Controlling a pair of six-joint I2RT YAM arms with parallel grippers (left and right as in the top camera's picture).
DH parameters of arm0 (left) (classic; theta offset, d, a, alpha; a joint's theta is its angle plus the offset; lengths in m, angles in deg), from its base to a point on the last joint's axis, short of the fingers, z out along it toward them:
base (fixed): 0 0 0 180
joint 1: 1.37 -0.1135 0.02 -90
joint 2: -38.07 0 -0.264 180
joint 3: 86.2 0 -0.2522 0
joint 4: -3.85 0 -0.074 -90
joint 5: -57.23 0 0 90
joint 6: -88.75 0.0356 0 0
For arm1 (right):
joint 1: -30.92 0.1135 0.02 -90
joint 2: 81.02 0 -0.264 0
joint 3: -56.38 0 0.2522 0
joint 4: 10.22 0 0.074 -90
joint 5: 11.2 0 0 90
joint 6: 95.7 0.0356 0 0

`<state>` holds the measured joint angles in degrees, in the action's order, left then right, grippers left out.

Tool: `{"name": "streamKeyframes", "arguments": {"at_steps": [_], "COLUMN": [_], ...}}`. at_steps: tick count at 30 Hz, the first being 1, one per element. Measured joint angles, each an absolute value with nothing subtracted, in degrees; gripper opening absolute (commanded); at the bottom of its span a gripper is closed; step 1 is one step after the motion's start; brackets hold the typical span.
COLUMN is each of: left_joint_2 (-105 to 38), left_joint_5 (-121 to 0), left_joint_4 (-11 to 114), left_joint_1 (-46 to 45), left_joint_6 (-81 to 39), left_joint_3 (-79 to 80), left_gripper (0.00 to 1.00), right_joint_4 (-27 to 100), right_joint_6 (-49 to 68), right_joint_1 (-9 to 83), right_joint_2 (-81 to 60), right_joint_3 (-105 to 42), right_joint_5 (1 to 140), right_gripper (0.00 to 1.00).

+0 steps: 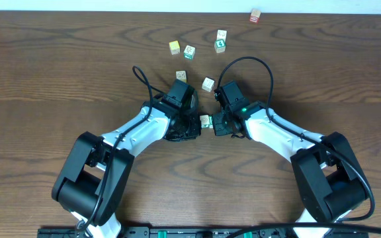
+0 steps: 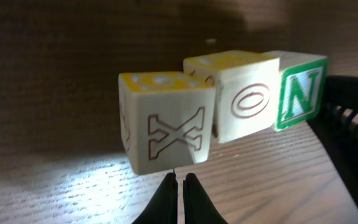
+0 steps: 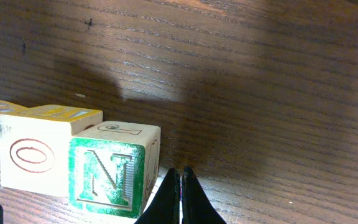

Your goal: Lift 3 blocks

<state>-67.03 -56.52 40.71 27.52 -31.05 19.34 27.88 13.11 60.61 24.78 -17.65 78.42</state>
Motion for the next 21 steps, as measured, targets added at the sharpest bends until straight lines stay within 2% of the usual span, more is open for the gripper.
{"name": "streamKeyframes", "arguments": {"at_steps": [21], "left_joint_2": [-67.03], "left_joint_5": [-56.39], "left_joint_4": [38.08], "left_joint_1": [27.52], "left_joint_6": [-31.07], "left_joint_3": [19.34], "left_gripper": [0.08], "right_joint_4": [27.88], "right_joint_6": [13.11], "right_joint_1": [60.61], "right_joint_2": [24.78], "right_joint_3": [-17.65], "right_joint_5": [78.42], "right_gripper": [0.01]}}
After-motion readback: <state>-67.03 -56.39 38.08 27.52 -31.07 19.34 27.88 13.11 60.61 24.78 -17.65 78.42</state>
